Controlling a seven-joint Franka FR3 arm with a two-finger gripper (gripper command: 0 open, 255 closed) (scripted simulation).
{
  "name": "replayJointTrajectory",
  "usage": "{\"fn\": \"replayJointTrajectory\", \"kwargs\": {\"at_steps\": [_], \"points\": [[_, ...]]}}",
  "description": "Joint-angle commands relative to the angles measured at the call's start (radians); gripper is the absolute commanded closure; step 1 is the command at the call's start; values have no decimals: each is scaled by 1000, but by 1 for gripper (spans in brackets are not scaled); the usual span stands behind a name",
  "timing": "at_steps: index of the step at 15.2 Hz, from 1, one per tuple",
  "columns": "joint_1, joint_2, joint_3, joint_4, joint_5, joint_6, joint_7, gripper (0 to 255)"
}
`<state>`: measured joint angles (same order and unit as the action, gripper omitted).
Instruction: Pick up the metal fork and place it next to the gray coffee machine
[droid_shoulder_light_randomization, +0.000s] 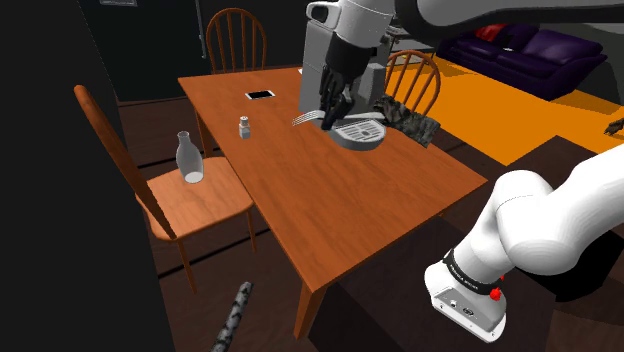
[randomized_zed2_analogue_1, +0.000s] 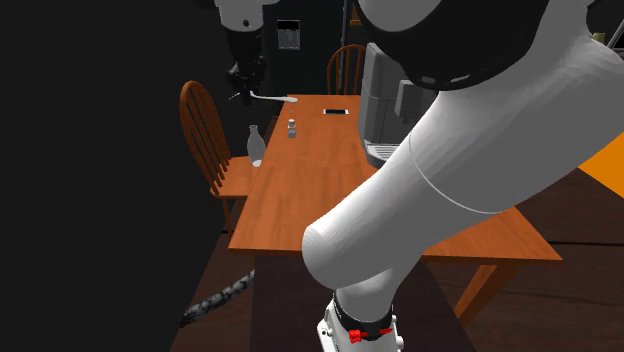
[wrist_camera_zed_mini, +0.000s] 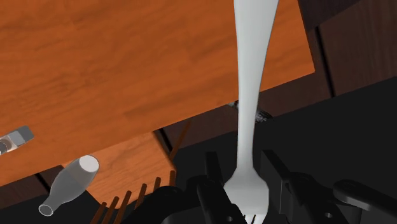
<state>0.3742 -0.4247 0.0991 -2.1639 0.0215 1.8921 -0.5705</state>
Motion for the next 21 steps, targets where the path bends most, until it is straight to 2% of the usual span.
{"fn": "replayJointTrajectory", "kwargs": {"at_steps": [1, 21], "points": [[-1, -2, -2, 26, -1, -28, -3, 255], [-5, 64, -4, 359, -7, -295, -2, 255]]}}
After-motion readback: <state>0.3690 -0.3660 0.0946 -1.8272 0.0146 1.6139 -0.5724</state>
